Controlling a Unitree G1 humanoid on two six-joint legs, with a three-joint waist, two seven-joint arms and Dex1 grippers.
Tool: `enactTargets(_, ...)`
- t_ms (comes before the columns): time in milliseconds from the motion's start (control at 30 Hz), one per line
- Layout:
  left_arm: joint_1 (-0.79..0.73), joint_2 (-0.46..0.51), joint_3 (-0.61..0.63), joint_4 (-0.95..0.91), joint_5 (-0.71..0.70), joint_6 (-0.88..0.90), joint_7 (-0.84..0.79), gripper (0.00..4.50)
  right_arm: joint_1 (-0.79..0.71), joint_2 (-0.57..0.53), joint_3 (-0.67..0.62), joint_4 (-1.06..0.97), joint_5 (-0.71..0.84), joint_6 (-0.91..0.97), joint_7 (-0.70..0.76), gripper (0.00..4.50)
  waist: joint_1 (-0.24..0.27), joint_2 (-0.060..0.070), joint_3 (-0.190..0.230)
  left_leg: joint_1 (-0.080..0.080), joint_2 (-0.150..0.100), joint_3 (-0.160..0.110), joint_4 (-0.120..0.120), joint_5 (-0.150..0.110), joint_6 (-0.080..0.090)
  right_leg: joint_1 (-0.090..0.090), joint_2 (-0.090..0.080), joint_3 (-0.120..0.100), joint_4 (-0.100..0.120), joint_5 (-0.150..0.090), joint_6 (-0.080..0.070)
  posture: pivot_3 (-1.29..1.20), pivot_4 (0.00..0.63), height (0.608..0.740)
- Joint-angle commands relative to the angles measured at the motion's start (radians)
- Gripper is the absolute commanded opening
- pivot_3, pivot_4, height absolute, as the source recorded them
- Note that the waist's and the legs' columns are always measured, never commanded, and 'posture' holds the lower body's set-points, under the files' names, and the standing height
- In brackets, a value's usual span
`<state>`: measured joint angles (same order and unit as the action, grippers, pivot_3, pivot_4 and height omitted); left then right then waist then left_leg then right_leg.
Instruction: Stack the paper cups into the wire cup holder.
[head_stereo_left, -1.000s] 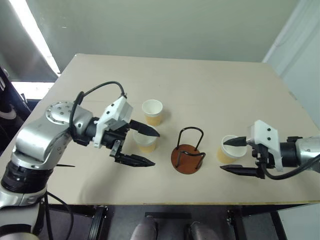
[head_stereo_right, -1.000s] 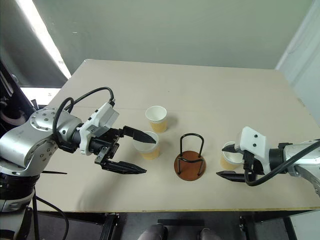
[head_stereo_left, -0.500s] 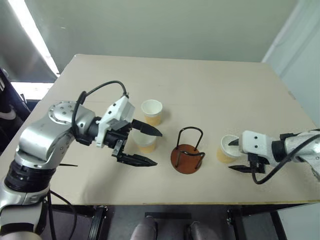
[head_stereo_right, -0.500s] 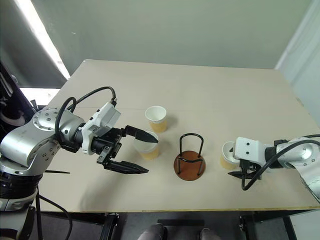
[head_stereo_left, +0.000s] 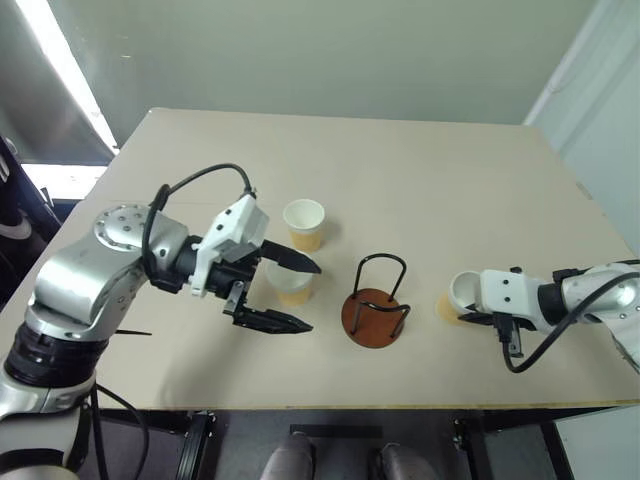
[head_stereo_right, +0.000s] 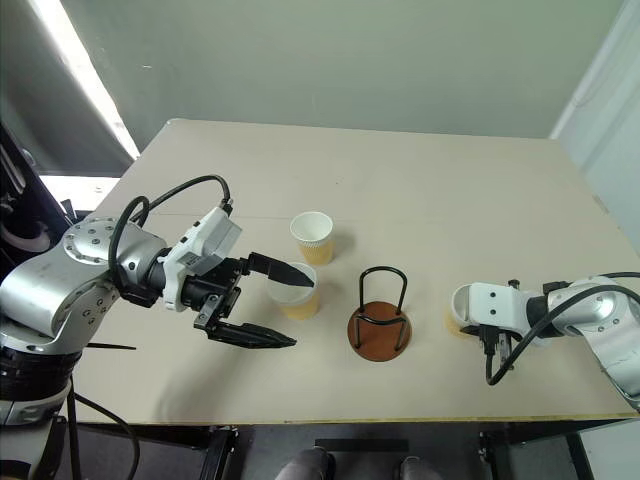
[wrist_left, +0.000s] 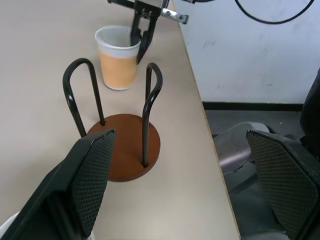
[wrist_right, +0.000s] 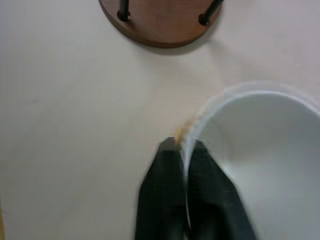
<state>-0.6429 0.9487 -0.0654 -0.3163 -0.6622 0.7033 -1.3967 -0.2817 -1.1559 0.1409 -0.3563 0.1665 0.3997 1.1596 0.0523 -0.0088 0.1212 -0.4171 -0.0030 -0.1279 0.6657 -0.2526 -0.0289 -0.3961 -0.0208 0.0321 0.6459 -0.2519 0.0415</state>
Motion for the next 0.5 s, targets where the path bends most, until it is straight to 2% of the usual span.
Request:
enactTargets(33,0.005,0.018,0.018,0.006,0.018,-0.034,-0.012,4.5,-0.009,-0.007,-0.031,-0.014,0.0,-0.004,0.014,0.07,0.0,0.0,0.0,0.0,0.0,0.0,0.0,0.0,0.0,0.0,0.0,0.0,0.0,0.0,0.0,0.0,0.15,0.74)
enactTargets(133,0.016,0.033,0.033,0.045,0.045,-0.068,-0.016,4.5,-0.035,-0.019,-0.087,-0.033,0.053,0.028,0.033,0.07,-0.001,0.0,0.0,0.0,0.0,0.0,0.0,0.0,0.0,0.0,0.0,0.0,0.0,0.0,0.0,0.0,0.15,0.74)
enactTargets(367,0.01,0.053,0.049,0.137,0.091,-0.132,-0.032,4.5,-0.28,-0.022,-0.213,-0.145,0.304,0.239,0.077,0.07,-0.006,0.0,0.0,0.0,0.0,0.0,-0.001,0.0,0.0,-0.001,0.0,0.0,0.0,0.0,0.0,0.0,0.15,0.74)
enactTargets(500,-0.002,0.046,0.039,0.154,0.098,-0.15,-0.042,4.5,-0.392,-0.024,-0.209,-0.212,0.411,0.336,0.083,0.07,-0.004,0.0,0.0,-0.001,0.0,-0.001,-0.002,0.0,0.0,-0.001,0.001,0.0,-0.001,0.0,-0.001,0.0,0.15,0.74)
